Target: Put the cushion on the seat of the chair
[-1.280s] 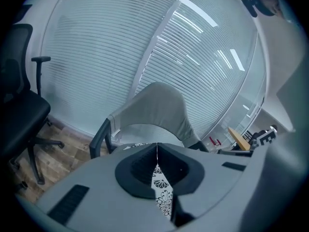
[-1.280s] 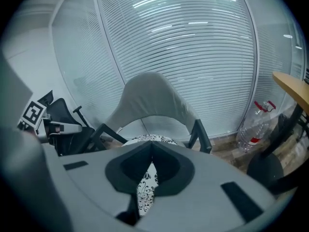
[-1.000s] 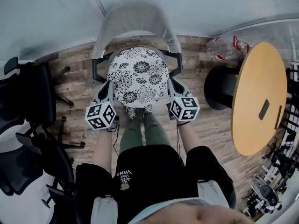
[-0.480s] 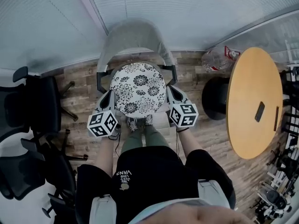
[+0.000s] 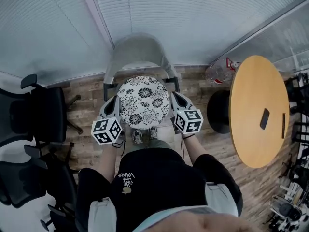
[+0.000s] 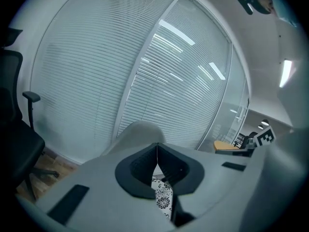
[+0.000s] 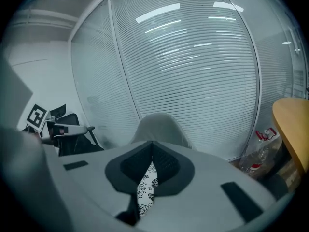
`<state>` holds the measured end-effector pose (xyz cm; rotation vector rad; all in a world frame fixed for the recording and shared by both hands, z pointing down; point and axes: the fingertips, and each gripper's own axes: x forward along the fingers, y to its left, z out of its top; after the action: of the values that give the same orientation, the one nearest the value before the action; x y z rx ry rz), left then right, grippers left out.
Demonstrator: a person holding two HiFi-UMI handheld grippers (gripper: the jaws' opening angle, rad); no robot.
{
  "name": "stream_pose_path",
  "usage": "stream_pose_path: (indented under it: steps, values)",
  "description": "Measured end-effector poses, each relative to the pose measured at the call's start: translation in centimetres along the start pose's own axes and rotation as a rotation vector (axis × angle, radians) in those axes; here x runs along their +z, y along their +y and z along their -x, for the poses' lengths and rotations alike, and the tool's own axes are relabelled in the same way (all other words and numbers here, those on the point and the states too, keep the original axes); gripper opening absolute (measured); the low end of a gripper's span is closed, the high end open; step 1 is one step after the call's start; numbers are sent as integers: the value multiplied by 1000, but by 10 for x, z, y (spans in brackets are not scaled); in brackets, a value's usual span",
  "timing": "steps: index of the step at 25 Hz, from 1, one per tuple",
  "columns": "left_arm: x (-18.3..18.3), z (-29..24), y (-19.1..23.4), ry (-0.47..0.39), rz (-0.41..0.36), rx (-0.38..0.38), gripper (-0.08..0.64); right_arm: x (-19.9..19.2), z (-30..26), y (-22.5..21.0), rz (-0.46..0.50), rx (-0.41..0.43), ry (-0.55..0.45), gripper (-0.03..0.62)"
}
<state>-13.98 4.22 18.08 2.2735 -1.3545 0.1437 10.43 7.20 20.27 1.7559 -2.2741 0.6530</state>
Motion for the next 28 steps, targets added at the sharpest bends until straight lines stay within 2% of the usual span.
stream_pose_path:
  steps: [17,28]
  values:
    - [54,35,-30,-117,-101,-19,14,53,39,13,37,46,-122,18]
    - [78,53,-36,-172,-131,-24,14,92,57,19,54,50,-222,18]
